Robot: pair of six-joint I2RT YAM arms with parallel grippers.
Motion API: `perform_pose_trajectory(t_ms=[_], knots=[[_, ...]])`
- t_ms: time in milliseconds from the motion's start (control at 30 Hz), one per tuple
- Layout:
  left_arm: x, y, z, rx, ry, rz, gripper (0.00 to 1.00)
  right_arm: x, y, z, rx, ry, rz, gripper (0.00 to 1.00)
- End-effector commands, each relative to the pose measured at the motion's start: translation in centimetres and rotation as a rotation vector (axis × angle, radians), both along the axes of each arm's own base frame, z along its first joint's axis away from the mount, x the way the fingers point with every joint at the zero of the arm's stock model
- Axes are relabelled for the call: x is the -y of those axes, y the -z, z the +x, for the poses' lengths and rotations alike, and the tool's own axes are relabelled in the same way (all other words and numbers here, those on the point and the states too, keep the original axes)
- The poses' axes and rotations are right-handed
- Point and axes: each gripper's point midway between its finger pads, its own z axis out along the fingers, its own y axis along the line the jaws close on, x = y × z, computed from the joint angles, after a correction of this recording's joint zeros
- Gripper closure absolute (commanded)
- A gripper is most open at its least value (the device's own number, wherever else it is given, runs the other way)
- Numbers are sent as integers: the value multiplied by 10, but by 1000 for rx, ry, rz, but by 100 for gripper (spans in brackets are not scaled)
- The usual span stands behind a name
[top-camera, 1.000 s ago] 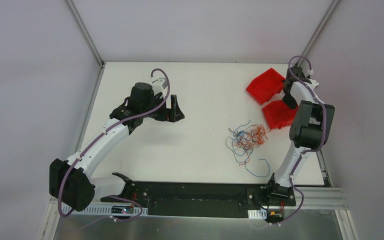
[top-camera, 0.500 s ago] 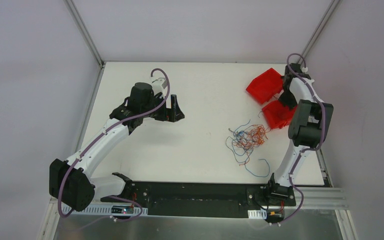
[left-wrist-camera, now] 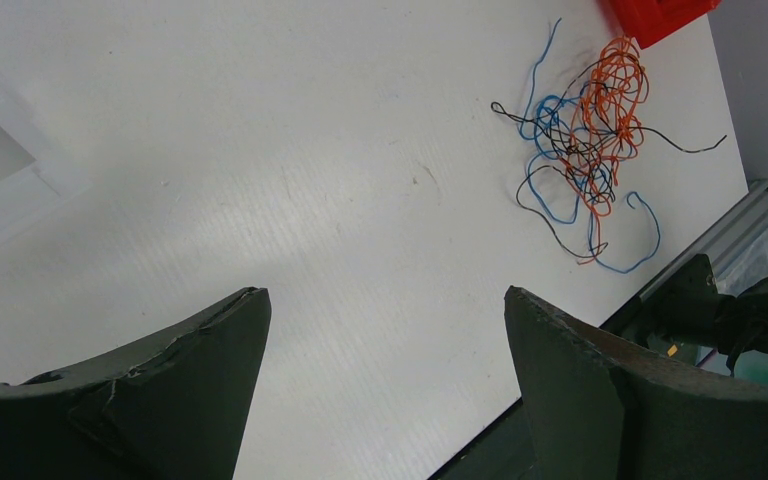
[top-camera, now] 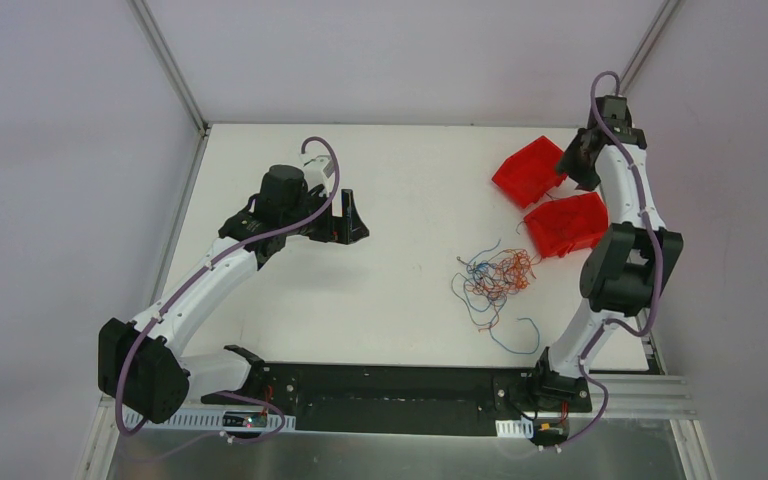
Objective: Untangle the cables
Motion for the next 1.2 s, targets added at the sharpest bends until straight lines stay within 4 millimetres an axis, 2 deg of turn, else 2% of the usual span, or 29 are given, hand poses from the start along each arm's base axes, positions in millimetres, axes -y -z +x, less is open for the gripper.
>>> perform_pose_trajectory(t_ms=[0, 133, 233, 567, 667, 800, 1000, 1167], knots=[[0, -13, 0, 53, 13, -11, 10, -33, 14, 7, -64, -191, 68, 51], [0, -12, 0, 53, 14, -8, 10, -45, 29, 15, -149, -301, 16, 51], [1, -12, 2, 49, 13, -9, 10, -45, 40, 20, -212, -344, -68, 51], [1, -13, 6, 52, 18, 3, 10, -19, 58, 22, -305, -316, -244, 53], [2, -12, 7, 46, 17, 5, 10, -17, 63, 21, -318, -313, -259, 57], [2, -10, 8, 44, 18, 8, 10, -18, 66, 21, -317, -313, -249, 71], [1, -9, 7, 44, 17, 13, 10, -17, 66, 21, -320, -311, -259, 69], [0, -10, 5, 43, 16, 16, 10, -16, 75, 22, -348, -312, -259, 70]])
